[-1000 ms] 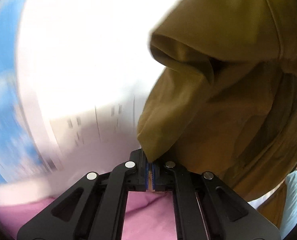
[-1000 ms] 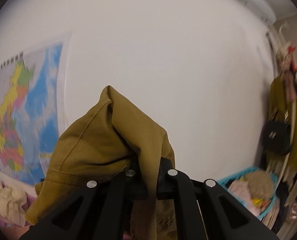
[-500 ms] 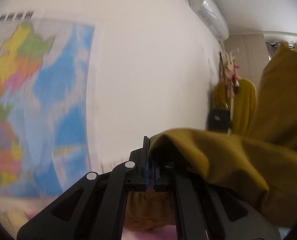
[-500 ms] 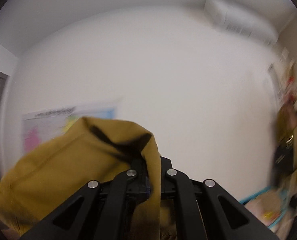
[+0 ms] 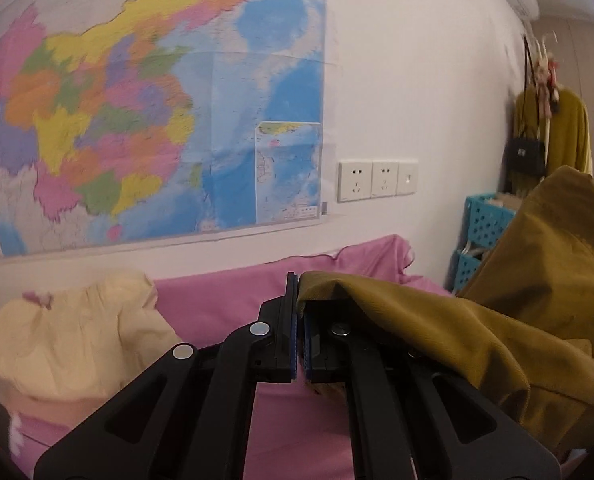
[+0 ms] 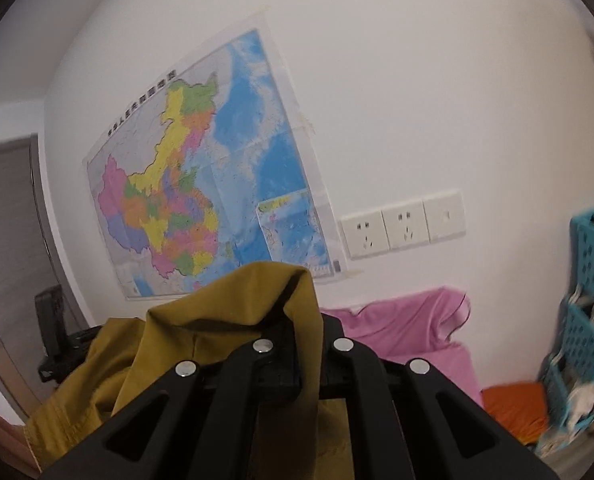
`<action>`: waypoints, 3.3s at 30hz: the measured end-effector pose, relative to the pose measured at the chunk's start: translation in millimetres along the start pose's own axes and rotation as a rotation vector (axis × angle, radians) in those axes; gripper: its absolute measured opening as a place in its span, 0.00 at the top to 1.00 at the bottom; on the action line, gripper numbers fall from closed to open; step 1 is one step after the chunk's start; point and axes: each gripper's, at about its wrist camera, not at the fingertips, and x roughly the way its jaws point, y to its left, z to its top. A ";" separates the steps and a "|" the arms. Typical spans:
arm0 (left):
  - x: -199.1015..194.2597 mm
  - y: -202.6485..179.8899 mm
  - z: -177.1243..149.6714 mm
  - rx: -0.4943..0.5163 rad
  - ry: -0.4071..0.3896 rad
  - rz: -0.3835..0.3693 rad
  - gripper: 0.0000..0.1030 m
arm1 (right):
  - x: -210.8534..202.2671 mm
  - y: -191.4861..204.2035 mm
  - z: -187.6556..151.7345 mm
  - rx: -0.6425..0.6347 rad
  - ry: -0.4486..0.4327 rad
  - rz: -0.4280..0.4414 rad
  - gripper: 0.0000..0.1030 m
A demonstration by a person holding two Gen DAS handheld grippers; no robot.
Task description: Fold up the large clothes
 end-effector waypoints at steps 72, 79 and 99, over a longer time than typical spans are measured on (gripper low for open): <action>159.9 50.4 -91.8 -0.060 0.681 -0.186 0.25 | 248.8 -1.0 -186.5 0.120 0.894 0.149 0.44; 217.4 68.2 -74.0 -0.203 0.736 -0.225 0.80 | 272.4 -8.0 -146.5 0.168 0.760 0.228 0.86; 201.2 93.7 8.7 -0.154 0.430 -0.144 0.21 | 305.0 -69.3 -92.9 0.230 0.602 0.002 0.37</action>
